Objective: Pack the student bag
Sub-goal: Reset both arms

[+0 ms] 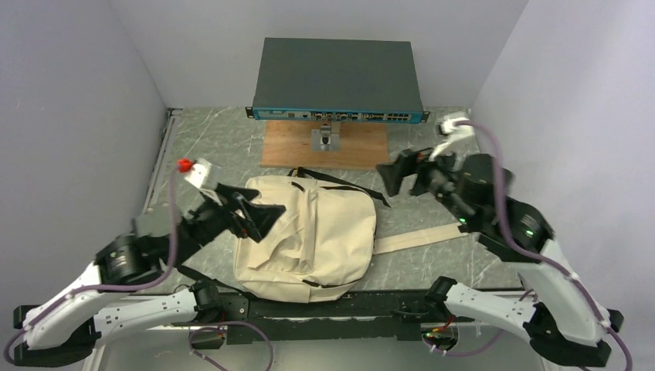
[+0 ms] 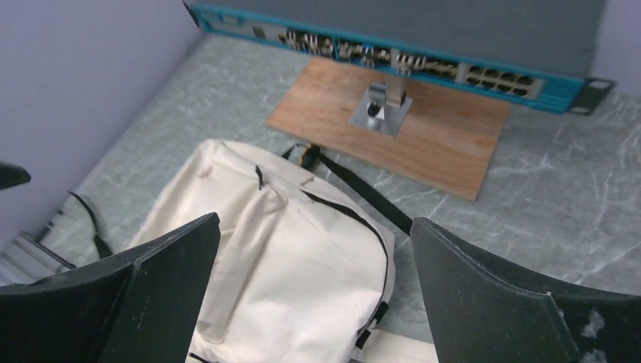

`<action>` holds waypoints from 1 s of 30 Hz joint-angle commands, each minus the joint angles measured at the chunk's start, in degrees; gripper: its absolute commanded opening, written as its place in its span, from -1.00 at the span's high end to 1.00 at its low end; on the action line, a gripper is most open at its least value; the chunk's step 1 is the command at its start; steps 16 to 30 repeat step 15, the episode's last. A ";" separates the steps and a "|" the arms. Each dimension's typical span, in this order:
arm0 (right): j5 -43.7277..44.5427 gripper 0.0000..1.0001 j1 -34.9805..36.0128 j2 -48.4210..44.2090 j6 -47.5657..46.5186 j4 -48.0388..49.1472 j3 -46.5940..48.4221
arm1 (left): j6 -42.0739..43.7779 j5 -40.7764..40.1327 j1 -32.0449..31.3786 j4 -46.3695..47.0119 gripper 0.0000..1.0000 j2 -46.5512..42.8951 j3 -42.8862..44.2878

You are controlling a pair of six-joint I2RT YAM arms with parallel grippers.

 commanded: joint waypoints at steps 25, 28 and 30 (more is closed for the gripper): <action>9.69 -1.00 -0.06 -12.52 1.12 -3.77 9.83 | 13.10 -12.43 0.27 -11.61 -0.99 -6.02 16.02; 9.69 -1.00 -0.06 -12.52 1.12 -3.77 9.83 | 13.10 -12.43 0.27 -11.61 -0.99 -6.02 16.02; 9.69 -1.00 -0.06 -12.52 1.12 -3.77 9.83 | 13.10 -12.43 0.27 -11.61 -0.99 -6.02 16.02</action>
